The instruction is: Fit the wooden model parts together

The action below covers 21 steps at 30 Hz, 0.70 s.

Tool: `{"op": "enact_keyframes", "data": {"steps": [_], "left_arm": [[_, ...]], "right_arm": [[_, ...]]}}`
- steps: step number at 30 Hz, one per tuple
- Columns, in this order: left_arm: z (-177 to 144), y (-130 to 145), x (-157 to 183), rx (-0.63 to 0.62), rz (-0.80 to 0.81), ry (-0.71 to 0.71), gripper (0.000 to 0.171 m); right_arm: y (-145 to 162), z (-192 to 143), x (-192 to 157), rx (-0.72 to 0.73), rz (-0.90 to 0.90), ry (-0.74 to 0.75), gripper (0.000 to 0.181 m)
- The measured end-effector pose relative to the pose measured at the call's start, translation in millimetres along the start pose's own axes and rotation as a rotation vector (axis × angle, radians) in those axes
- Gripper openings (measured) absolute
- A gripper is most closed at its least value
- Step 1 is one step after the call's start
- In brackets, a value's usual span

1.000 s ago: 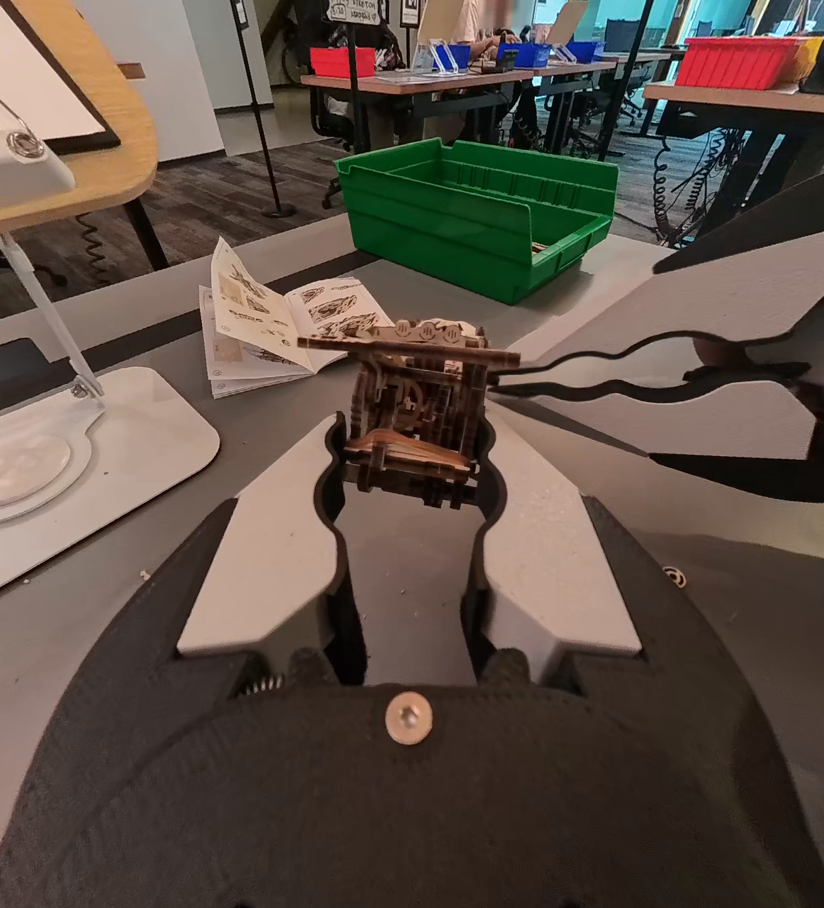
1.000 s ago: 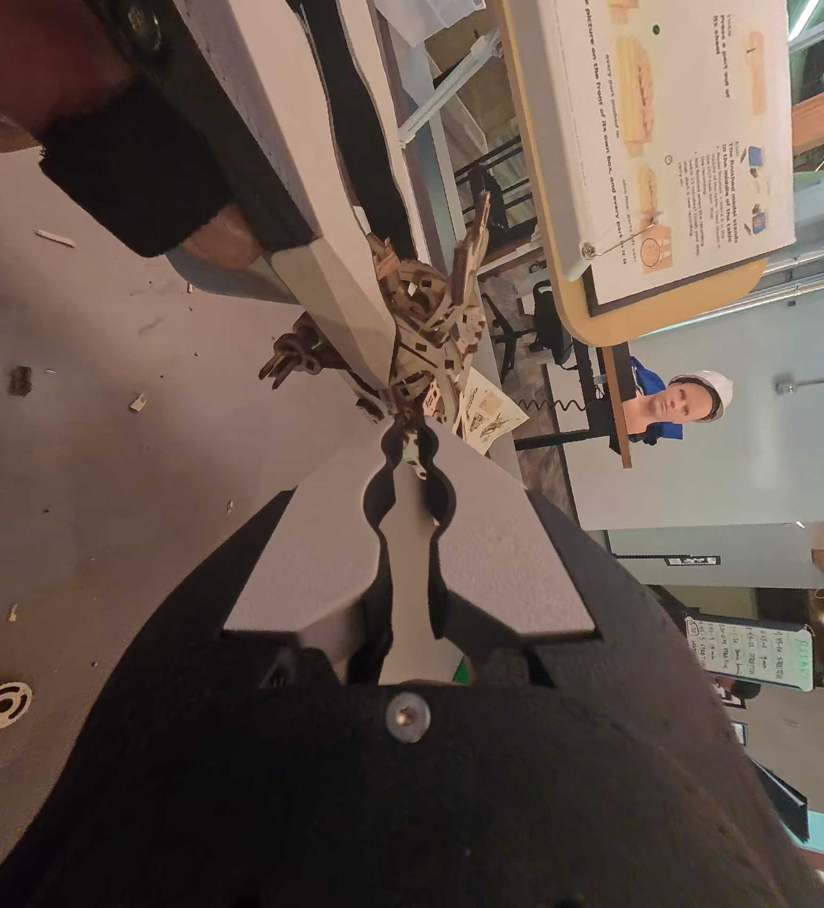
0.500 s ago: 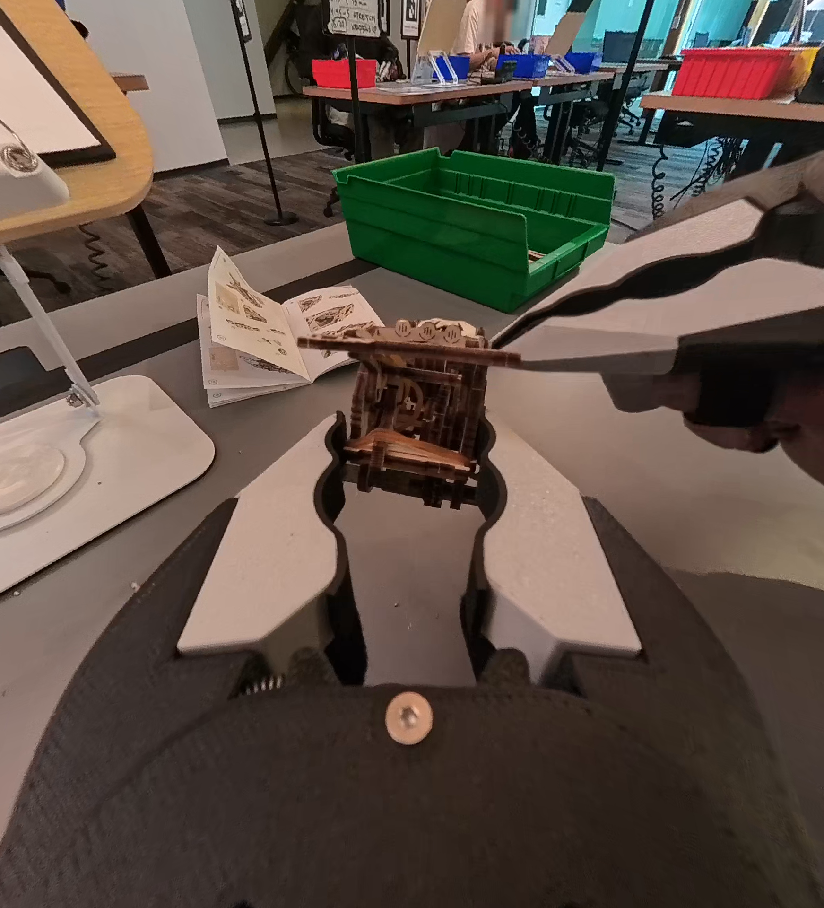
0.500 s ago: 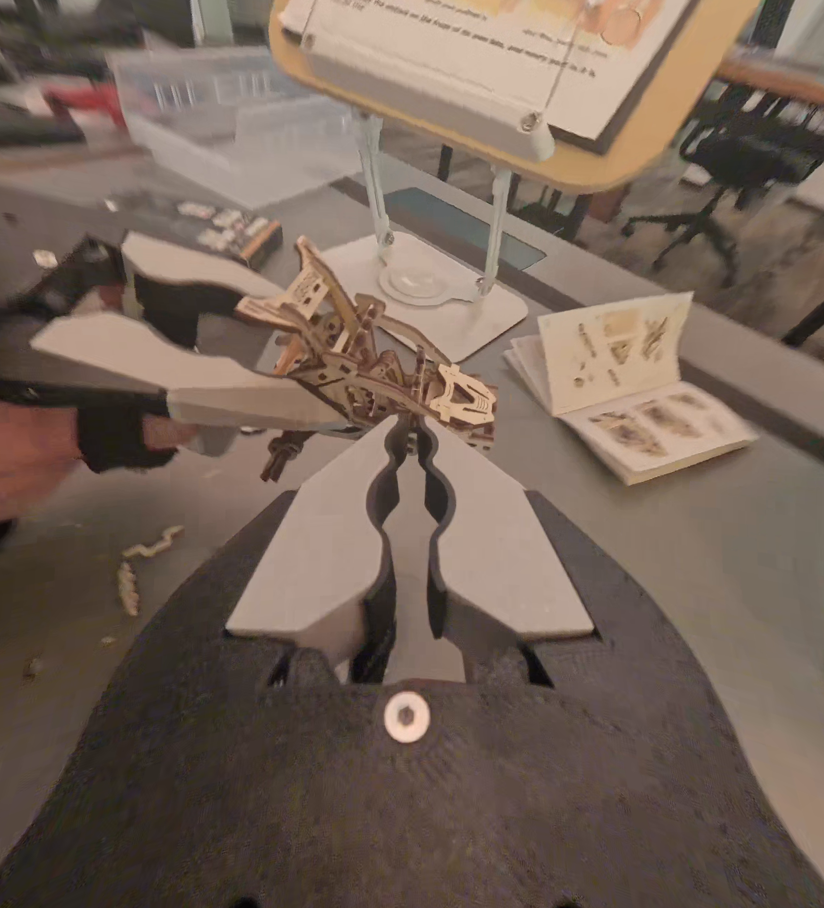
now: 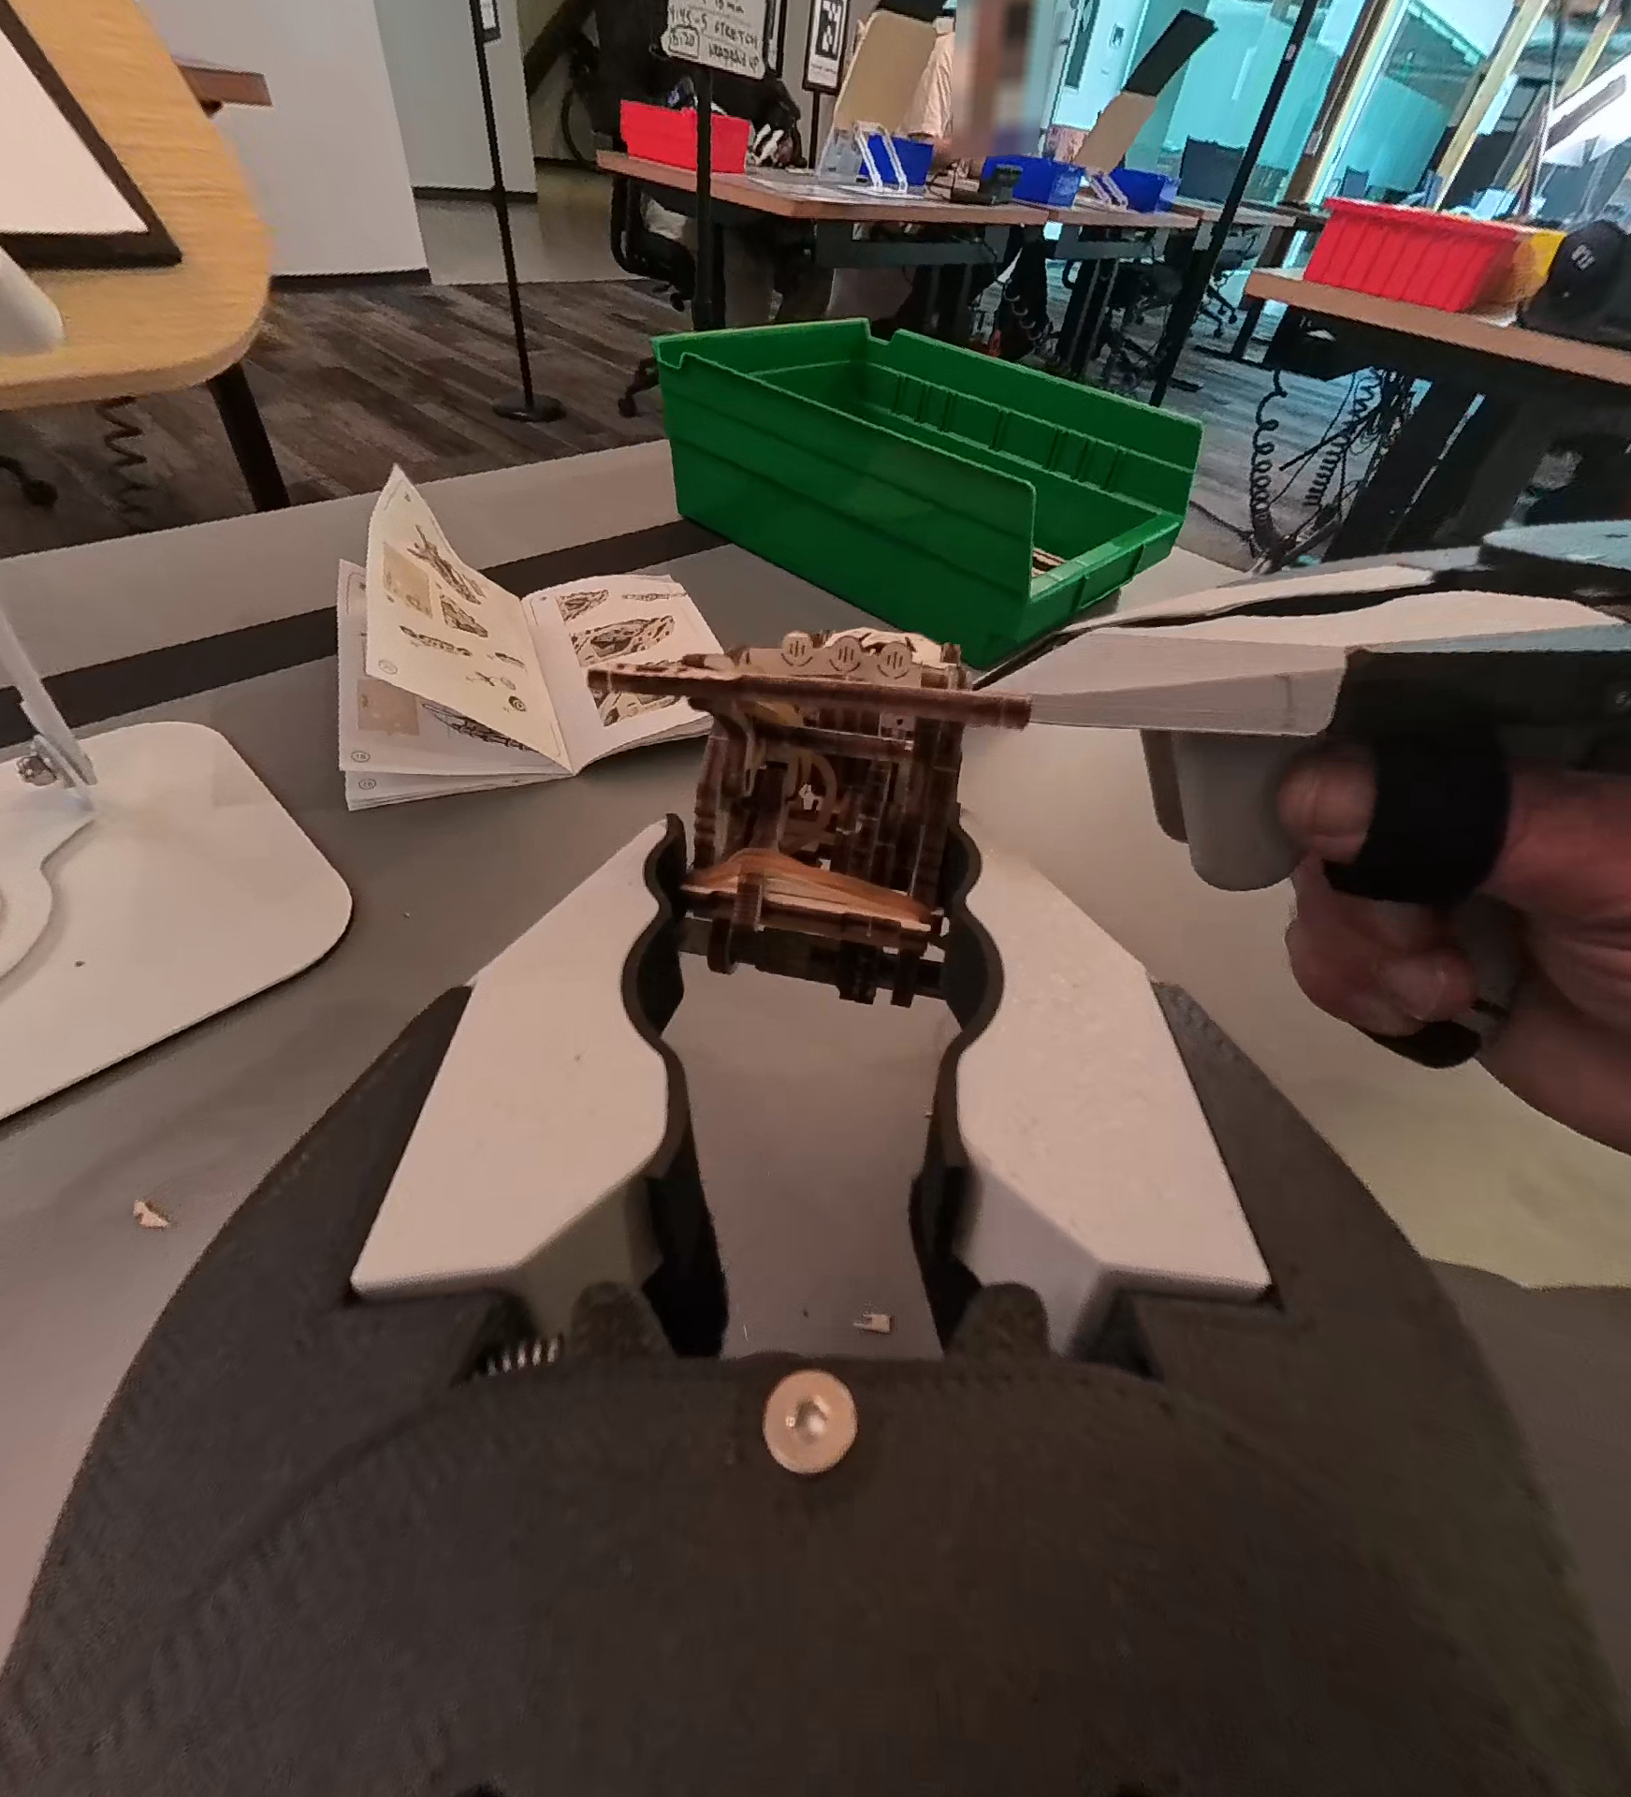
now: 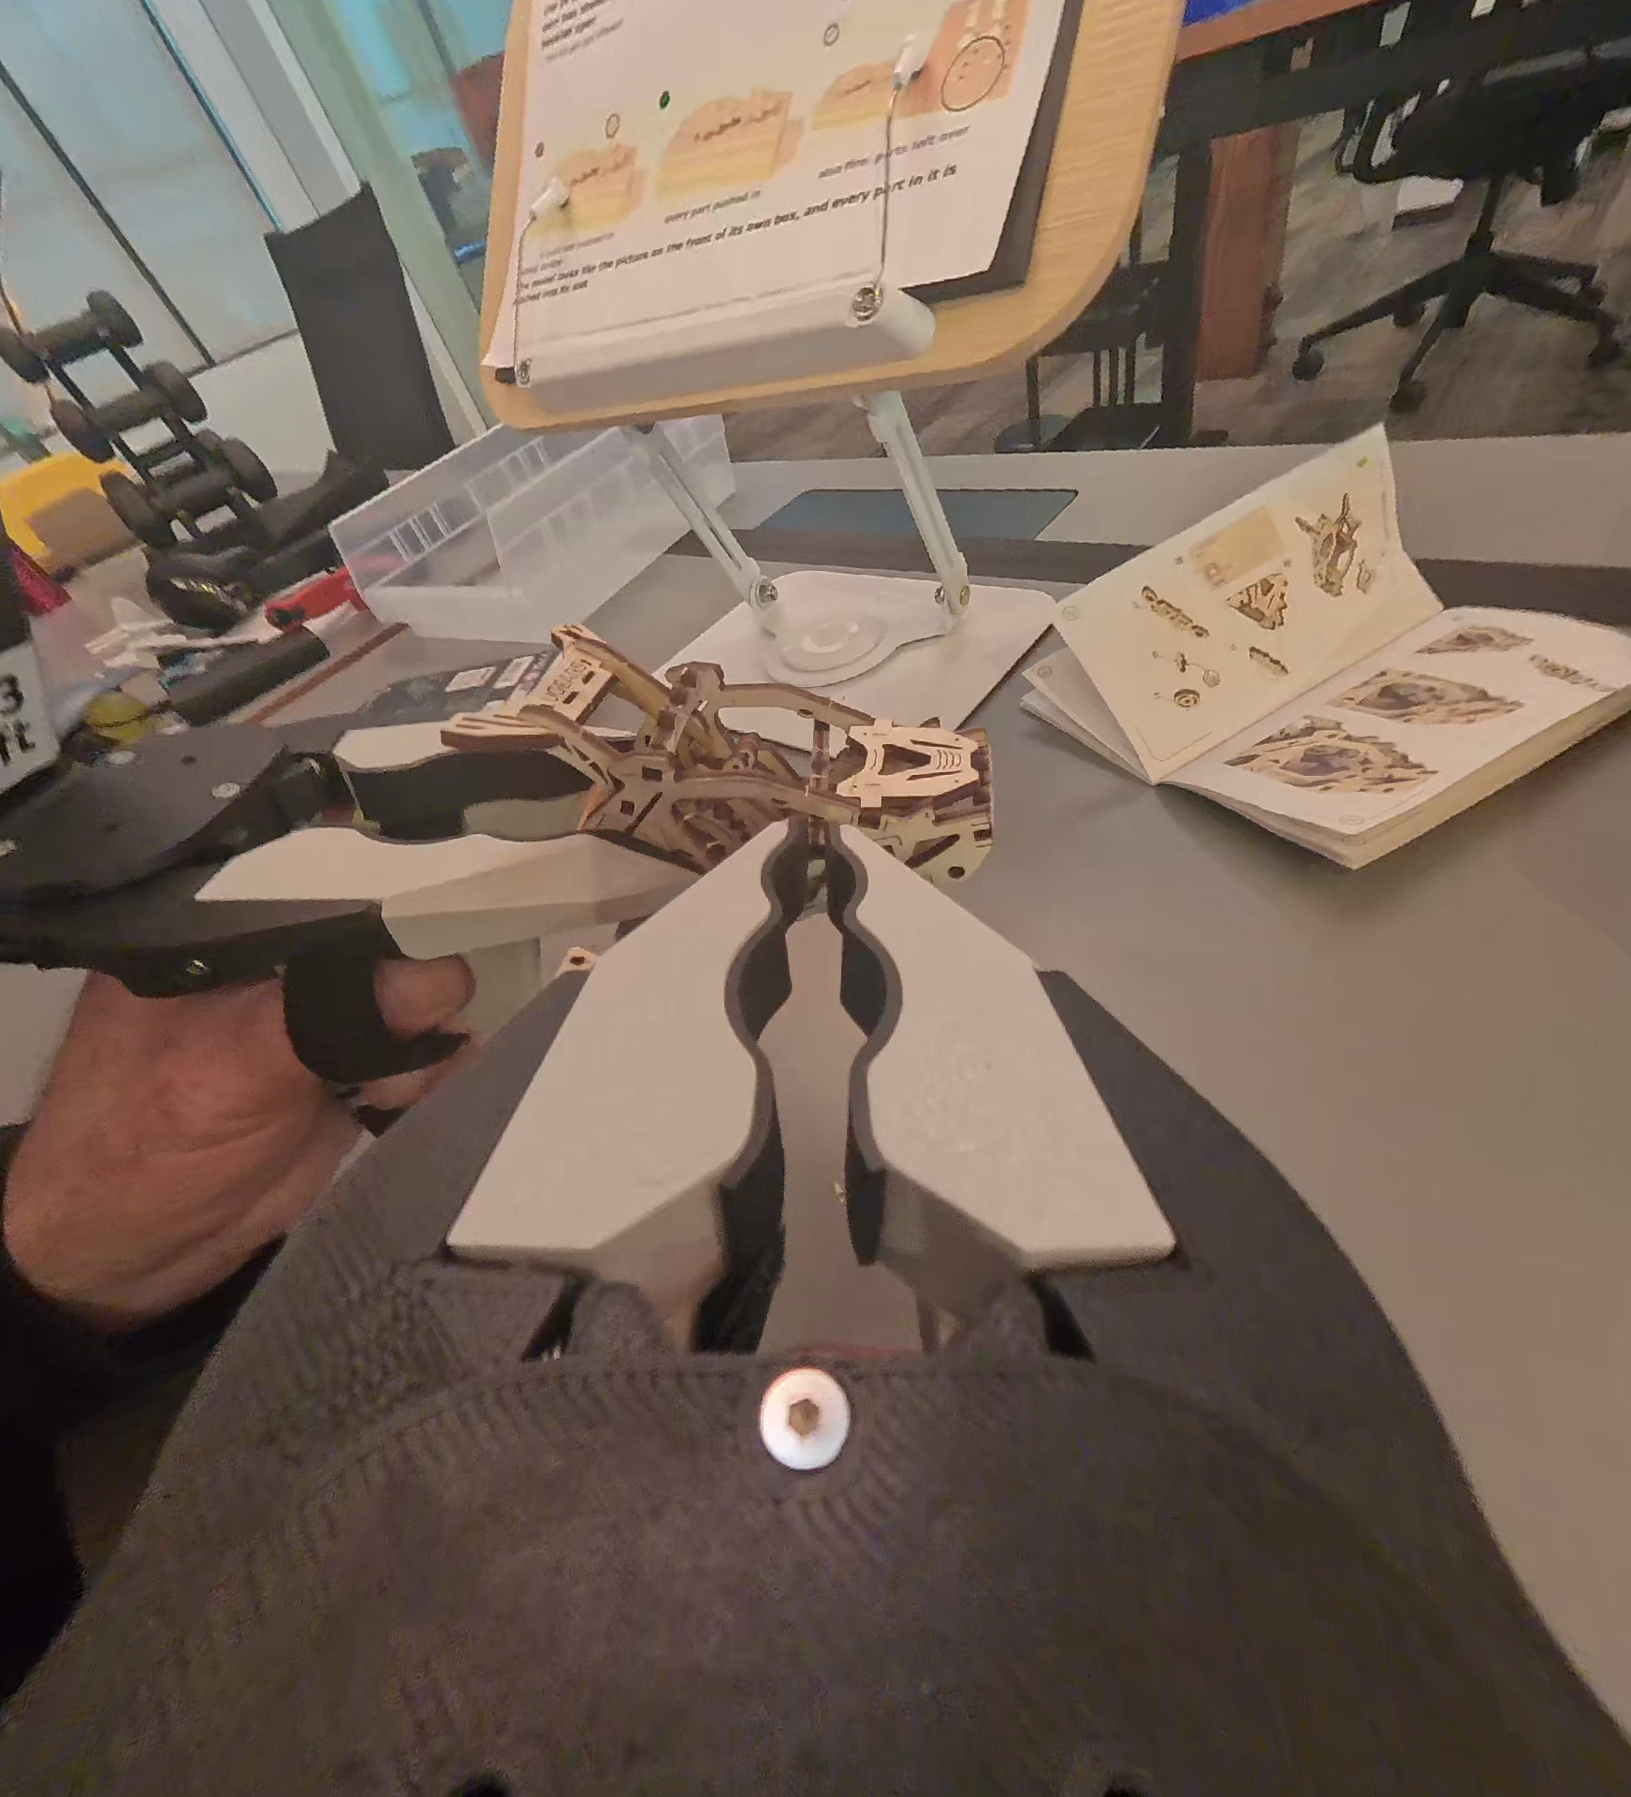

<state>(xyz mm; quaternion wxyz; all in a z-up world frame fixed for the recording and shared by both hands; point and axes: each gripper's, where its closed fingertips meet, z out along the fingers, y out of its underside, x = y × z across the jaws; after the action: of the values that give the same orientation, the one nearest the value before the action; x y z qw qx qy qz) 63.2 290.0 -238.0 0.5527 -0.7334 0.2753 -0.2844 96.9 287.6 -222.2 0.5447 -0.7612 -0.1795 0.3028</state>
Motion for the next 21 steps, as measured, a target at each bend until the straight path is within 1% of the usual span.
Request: {"op": "enact_keyframes", "data": {"steps": [2,6,9,14,18,21], "left_arm": [[2.7,0.1,1.0,-0.008,0.001,0.001,0.049],[6.1,-2.4,3.1,-0.019,0.028,-0.007,0.049],[8.7,-2.4,4.7,-0.03,0.037,-0.011,0.049],[12.6,-0.5,6.4,-0.06,0.09,-0.031,0.049],[18.2,9.3,7.2,-0.094,0.085,-0.029,0.049],[22.6,25.4,9.4,-0.138,0.071,-0.017,0.049]], "right_arm": [[0.4,-1.0,3.1,0.001,0.076,-0.019,0.0],[-0.1,-4.1,7.4,0.022,0.164,-0.049,0.0],[-0.8,-5.0,10.6,0.031,0.182,-0.052,0.0],[6.8,-5.5,16.7,0.033,0.213,-0.043,0.0],[18.2,-4.3,23.6,0.011,0.196,-0.015,0.0],[34.2,-3.6,29.5,-0.037,0.179,-0.001,0.0]]}}
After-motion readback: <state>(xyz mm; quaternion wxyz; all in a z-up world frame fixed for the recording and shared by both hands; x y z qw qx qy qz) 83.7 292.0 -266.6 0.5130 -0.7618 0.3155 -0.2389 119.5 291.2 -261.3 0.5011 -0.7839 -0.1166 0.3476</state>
